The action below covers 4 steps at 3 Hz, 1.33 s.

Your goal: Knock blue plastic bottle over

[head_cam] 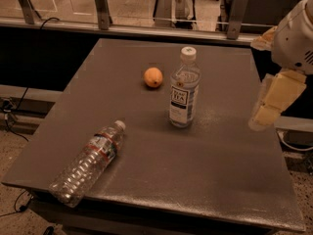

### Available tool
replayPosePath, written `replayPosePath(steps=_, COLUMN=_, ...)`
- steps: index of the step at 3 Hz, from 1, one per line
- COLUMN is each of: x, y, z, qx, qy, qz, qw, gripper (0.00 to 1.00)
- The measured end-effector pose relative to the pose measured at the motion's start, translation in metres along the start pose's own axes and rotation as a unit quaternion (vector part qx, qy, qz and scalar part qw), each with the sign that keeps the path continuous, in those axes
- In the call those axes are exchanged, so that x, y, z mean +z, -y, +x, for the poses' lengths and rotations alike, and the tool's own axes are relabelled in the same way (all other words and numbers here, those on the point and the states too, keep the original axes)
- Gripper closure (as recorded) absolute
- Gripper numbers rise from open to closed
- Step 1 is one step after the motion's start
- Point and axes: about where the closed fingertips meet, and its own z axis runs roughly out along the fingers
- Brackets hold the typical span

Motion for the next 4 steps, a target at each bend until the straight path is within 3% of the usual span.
replayPosePath(steps=1, x=0.019, y=-0.001, z=-0.026, qx=0.009, qy=0.072, qz=0.008, qw=0.9973, gripper=0.0)
replayPosePath(steps=2, x=0.036, y=0.005, z=-0.05, qx=0.033, qy=0.14, qz=0.031, qw=0.9892, gripper=0.0)
replayPosePath(steps=3, x=0.031, y=0.017, z=-0.059, qx=0.039, qy=0.157, qz=0.059, qw=0.9851, gripper=0.0)
replayPosePath(steps=4, x=0.031, y=0.017, z=-0.059, qx=0.038, qy=0.157, qz=0.058, qw=0.9851, gripper=0.0)
